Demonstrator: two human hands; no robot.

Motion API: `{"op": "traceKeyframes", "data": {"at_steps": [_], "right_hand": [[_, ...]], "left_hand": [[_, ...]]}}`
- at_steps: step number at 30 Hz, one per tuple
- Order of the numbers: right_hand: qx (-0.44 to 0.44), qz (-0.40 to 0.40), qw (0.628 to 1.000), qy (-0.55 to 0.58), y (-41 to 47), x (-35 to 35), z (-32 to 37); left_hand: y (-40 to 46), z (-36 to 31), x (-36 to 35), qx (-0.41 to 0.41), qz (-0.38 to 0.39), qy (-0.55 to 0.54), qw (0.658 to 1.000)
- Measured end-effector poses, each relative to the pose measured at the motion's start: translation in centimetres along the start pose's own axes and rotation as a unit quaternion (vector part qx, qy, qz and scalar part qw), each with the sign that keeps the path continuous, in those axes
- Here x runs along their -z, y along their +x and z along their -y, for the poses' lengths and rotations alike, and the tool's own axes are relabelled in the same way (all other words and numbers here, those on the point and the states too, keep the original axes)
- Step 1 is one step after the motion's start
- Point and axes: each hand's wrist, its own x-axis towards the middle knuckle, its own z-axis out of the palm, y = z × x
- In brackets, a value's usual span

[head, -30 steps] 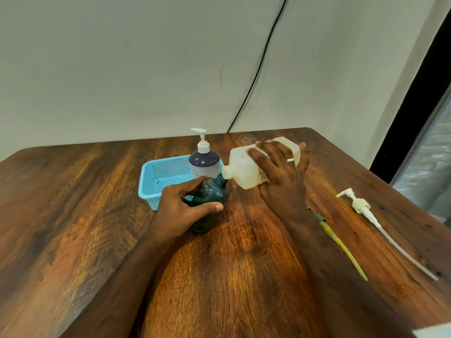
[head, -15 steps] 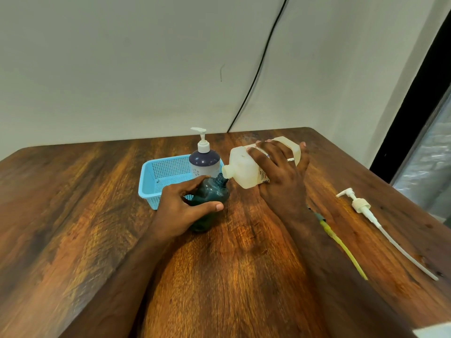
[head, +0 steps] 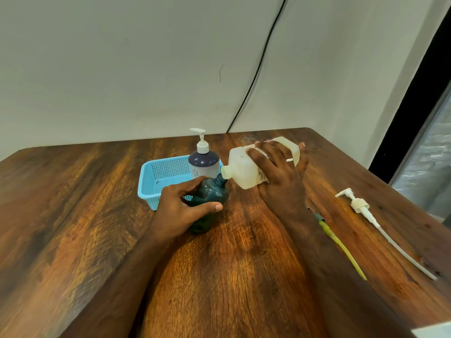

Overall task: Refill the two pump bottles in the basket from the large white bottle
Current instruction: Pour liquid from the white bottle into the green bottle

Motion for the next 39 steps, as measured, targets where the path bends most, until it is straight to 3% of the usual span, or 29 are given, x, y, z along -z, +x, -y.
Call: {"op": "traceKeyframes", "data": {"at_steps": [39], "right_hand": [[0.005, -0.001, 1.0, -0.007, 0.14, 0.27, -0.03]], "left_hand": [[0.4, 0.83, 0.03, -0.016, -0.005, 0.002, 1.0]]}}
